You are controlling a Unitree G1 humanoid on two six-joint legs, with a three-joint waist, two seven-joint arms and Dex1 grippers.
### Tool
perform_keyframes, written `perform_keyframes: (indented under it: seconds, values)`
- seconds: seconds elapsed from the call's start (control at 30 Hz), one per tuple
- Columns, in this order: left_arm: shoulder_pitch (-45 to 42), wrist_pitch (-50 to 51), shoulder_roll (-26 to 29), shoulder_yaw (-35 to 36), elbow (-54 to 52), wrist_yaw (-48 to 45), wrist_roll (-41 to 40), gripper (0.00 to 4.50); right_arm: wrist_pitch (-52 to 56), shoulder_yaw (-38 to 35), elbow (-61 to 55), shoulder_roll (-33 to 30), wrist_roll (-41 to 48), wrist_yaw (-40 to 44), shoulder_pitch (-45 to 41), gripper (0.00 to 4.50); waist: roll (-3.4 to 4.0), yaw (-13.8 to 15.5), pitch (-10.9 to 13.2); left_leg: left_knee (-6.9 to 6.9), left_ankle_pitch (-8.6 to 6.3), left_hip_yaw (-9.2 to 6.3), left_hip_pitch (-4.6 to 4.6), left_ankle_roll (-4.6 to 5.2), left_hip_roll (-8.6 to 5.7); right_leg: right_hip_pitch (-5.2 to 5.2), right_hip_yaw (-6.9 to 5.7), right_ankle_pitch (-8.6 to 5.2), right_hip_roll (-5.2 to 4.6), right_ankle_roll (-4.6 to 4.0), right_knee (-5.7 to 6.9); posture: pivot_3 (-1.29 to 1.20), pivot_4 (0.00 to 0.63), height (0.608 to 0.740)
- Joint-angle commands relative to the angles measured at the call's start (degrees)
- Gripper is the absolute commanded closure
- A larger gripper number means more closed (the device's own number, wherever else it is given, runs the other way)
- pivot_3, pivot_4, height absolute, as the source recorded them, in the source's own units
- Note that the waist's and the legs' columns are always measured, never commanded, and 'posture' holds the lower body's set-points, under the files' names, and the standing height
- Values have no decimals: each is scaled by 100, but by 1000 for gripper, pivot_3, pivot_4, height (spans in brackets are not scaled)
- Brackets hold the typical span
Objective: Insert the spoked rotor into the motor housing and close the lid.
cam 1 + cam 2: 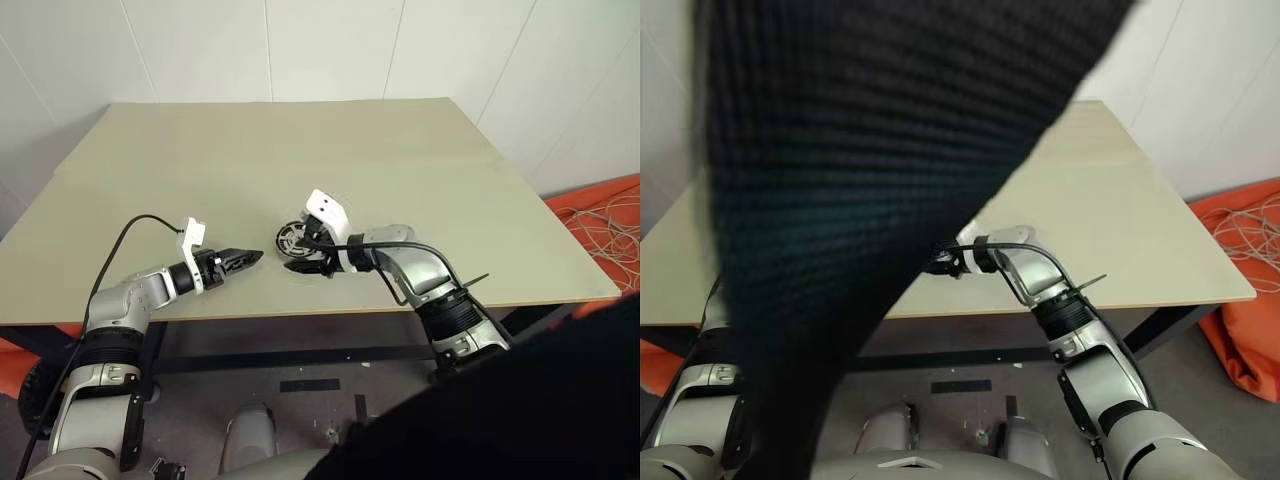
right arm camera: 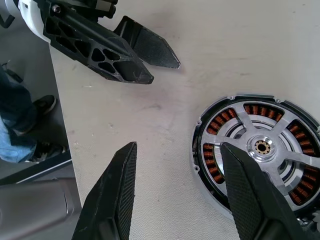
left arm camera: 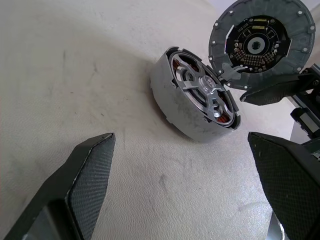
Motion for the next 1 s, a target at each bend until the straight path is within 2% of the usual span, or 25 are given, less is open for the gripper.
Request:
perform_keyframes:
  seconds: [0.03,0.13,0.3,0.4,0.53,0.63,0.77,0.87,1.0]
  values:
    - [-166,-122,31,22,-44,-19,28,0,165,-354,-559,33,444,47,-231,1492,0,-1,0,-1,0,0,-1,0,0,-1,0,0,0,0,0,0,0,740]
    - [-201,-165,7,-22,-15,-24,75,0,353,-568,-981,94,781,3,-352,1492,0,-3,0,-3,0,0,-2,0,1,-3,0,0,0,0,0,0,0,740]
    - [-269,-219,-43,-78,38,-22,135,0,750,-1462,-1256,340,1472,-513,-910,1492,0,-6,0,-2,1,0,-1,-1,0,-5,1,0,0,0,3,0,0,740]
    - [-297,-257,-61,-110,80,-27,168,0,679,-2095,-931,281,1621,-1068,-1377,2074,0,3,0,-2,1,0,0,-2,-1,-3,1,0,-1,0,3,0,0,740]
    - [-347,-323,-75,-132,141,-28,226,0,-93,-2388,-111,-191,1199,-1628,-1640,3508,-1,21,-1,-2,8,3,0,-13,-3,-1,1,0,-3,0,0,0,0,740]
    - [-399,-412,-71,-140,206,-6,290,0,-559,-2215,488,-676,740,-1838,-1511,4488,-1,26,-1,-3,20,8,-1,-33,-3,-2,1,0,-3,0,0,0,0,740]
    - [-495,-544,-44,-137,314,10,370,0,-662,-1676,406,-1018,299,-1772,-885,4488,-1,25,0,-4,21,11,-7,-35,-3,-4,-2,0,-1,0,-2,0,0,740]
    - [-557,-600,-25,-149,397,-19,413,0,-416,-1329,-318,-1003,425,-1456,-374,4488,3,-17,2,-5,21,10,-14,-34,-4,-13,-3,1,2,0,-1,0,0,740]
    - [-637,-660,-41,-170,510,-38,475,0,-211,-1197,-750,-774,527,-1490,-228,4488,5,-43,3,-4,21,9,-18,-33,-3,-22,-2,1,2,-1,4,0,0,740]
